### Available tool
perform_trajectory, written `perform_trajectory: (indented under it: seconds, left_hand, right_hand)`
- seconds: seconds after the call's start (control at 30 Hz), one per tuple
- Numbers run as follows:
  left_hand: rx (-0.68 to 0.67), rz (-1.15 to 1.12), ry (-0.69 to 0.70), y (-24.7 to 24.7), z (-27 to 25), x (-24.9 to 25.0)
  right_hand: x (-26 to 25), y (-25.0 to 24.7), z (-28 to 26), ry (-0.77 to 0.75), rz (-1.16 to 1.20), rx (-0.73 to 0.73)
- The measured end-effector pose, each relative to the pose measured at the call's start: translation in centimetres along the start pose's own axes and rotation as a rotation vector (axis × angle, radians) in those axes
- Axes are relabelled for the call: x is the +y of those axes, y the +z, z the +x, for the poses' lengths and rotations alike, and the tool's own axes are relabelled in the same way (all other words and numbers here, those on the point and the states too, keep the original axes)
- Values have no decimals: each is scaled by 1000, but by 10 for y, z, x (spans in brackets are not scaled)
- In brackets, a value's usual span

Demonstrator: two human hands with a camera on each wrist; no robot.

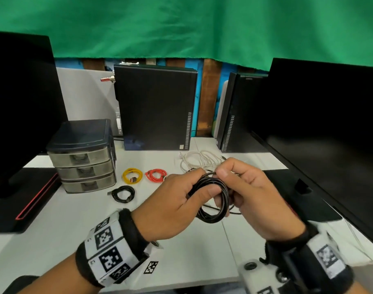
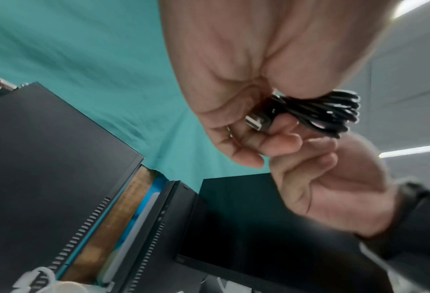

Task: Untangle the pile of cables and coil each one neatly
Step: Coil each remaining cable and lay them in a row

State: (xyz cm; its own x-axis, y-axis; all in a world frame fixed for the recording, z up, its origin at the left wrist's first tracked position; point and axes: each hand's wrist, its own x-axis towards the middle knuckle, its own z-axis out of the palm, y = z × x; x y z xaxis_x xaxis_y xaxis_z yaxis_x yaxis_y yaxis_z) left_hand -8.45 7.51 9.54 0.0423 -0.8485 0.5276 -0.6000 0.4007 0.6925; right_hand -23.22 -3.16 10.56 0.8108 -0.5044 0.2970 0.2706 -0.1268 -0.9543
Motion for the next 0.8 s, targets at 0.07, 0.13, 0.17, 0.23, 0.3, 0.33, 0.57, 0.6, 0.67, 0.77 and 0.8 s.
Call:
perform_trajectory:
  seconds: [0.07, 0.13, 0.17, 0.23, 0.3, 0.33, 0.57, 0.6, 0.67, 0.77, 0.8]
  left_hand:
    - [-15, -79, 4, -3, 0, 7]
    - [-31, -199, -31, -6, 0, 14]
    - [-35, -251, -46, -8, -1, 16]
    - [-42, -310, -59, -9, -1, 17]
    - [-38, -318, -59, -7, 0, 16]
    - [-27, -309, -52, -6, 0, 15]
    - [65, 11, 28, -6, 2, 6]
    - [74, 68, 25, -8, 2, 3]
    - [99, 167, 24, -11, 3, -4]
    - [138, 287, 21, -16, 4, -7]
    - [160, 336, 30, -16, 4, -6]
  right_hand:
    - [-8, -10, -1, 16, 24, -125]
    - [-12, -13, -3, -52, -97, -122]
    - [-14, -13, -4, -95, -194, -104]
    - [-20, -12, -8, -146, -362, -78]
    - [-28, -8, -12, -160, -423, -51]
    - [-30, -5, -14, -164, -416, -25]
    - [-15, 13, -7, 44, 54, 145]
    - [-12, 12, -7, 88, 104, 133]
    - [-5, 12, -5, 167, 184, 99]
    - [0, 15, -4, 234, 281, 68]
    - [0, 16, -4, 237, 305, 64]
